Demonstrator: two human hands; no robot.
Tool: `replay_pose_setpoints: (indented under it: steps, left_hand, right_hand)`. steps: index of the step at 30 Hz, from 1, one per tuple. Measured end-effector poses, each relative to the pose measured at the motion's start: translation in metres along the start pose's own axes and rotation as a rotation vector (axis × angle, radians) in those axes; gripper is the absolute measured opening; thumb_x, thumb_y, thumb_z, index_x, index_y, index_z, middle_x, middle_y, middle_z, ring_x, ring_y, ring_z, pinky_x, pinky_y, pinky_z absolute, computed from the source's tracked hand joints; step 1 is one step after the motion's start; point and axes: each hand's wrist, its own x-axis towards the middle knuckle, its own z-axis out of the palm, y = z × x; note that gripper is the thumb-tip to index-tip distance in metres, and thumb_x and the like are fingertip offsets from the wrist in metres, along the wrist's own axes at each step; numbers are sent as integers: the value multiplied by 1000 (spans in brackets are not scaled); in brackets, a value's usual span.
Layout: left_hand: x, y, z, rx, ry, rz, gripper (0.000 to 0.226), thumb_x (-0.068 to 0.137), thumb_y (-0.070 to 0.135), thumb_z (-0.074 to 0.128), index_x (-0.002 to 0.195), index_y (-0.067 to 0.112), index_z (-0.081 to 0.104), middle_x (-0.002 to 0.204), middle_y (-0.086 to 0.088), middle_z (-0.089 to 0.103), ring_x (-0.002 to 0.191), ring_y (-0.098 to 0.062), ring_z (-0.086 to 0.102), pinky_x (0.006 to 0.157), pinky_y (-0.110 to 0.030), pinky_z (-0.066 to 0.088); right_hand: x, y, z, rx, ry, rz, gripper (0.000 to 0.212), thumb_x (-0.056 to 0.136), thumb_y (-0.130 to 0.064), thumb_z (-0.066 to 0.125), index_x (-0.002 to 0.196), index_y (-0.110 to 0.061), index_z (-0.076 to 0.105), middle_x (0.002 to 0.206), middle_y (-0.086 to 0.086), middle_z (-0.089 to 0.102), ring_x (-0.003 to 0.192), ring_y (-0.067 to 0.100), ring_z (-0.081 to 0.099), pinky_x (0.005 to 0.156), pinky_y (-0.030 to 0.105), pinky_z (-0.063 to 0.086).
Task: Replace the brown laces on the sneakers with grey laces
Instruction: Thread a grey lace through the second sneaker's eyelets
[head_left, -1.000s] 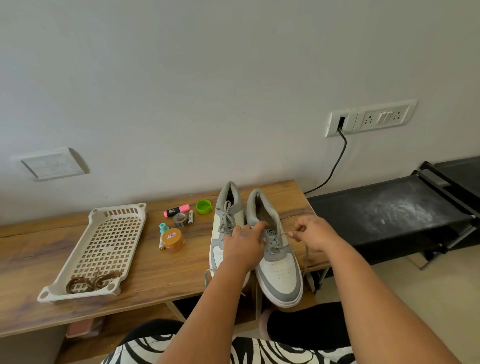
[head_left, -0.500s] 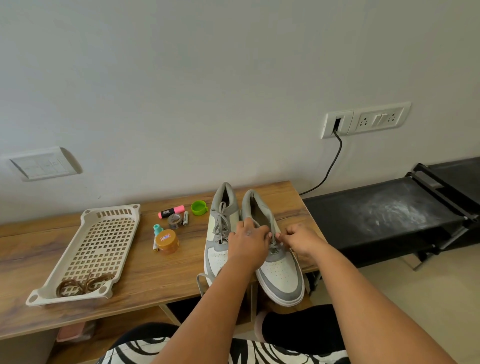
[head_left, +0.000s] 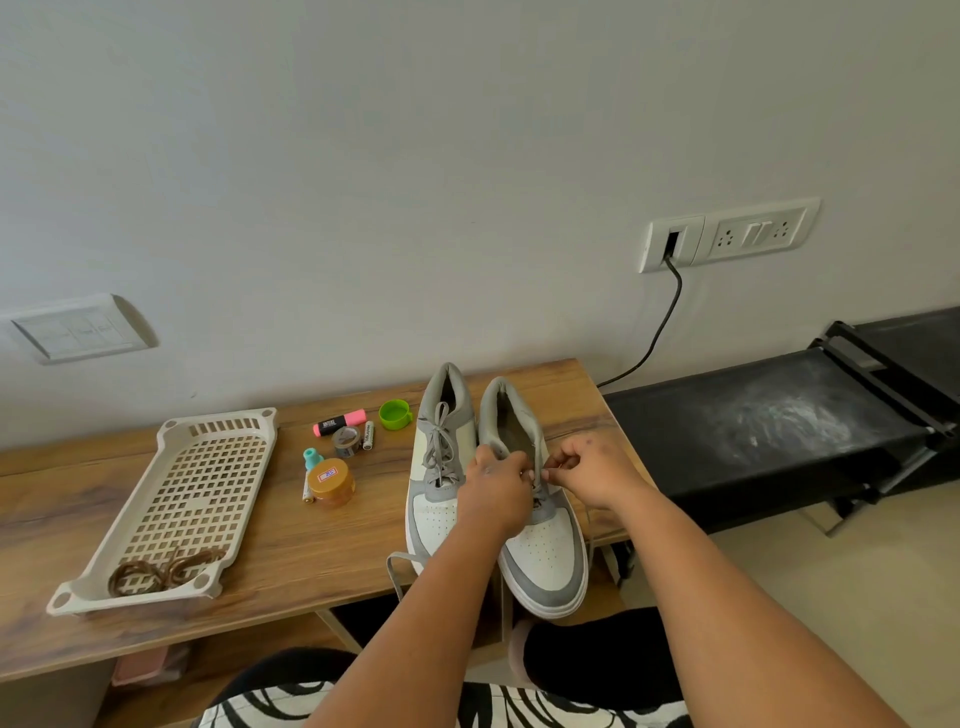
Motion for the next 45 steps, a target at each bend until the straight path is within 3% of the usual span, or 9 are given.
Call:
replay_pose_setpoints:
  steps: [6,11,18,23,29,33,36,40,45]
  left_hand:
    - [-1,0,5,90,365,211,12,93,22,57,92,13,65,104,-2,46,92,-20,47,71,-30,41]
    - [2,-3,4,-68,307,128,14,92,22,58,102,17,66,111,0,45,110,-18,42,85,-30,46]
    - [0,0,4,138,185,154,19,99,26,44,106,17,59,122,-6,36,109,-26,39,86,-38,43]
    - [3,-3,6,65,165,143,22,102,28,40,106,17,59,120,-4,36,110,-24,38,88,-39,44]
    - [4,-5,1,30,170,151,24,100,32,48,112,21,65,118,-3,42,112,-22,39,91,-37,45]
    - [5,-6,0,-103,212,121,21,94,28,59,110,22,70,114,0,49,115,-20,41,95,-32,43]
    - [5,-6,-2,-181,229,86,17,88,22,65,103,24,72,110,4,51,116,-17,40,92,-26,38]
    - [4,-4,-3,-185,214,67,23,87,21,66,109,26,69,116,2,49,118,-20,38,97,-31,40]
    - [1,-2,-2,39,154,105,28,99,34,48,122,26,62,125,-5,41,117,-26,37,93,-39,44]
  right_hand:
    - [-2,2,0,77,-10,26,5,91,-22,67,95,-21,69,91,-4,67,86,10,61,75,24,46]
    - [1,1,11,27,24,29,3,93,-23,63,94,-22,66,91,-4,65,83,8,58,63,18,42]
    - [0,-1,6,107,-40,81,9,100,-24,52,98,-20,60,95,0,65,79,10,64,59,18,46]
    - [-1,0,4,107,-65,223,38,101,-41,46,92,-15,71,81,-3,70,77,10,61,72,30,42]
    - [-2,2,4,285,-118,259,23,92,-32,65,95,-10,70,85,-1,68,80,12,58,67,27,41]
    - [0,5,8,292,-53,206,9,87,-25,72,87,-17,69,90,0,70,91,18,62,82,33,48]
    - [0,3,2,209,44,121,5,84,-19,75,87,-23,72,87,-6,69,88,11,62,78,24,47]
    - [1,-1,1,34,108,-25,13,86,-16,72,96,-23,76,86,-12,67,80,0,60,67,11,44]
    - [3,-1,7,-67,53,29,6,88,-23,70,93,-23,71,90,-7,68,87,10,62,79,28,53]
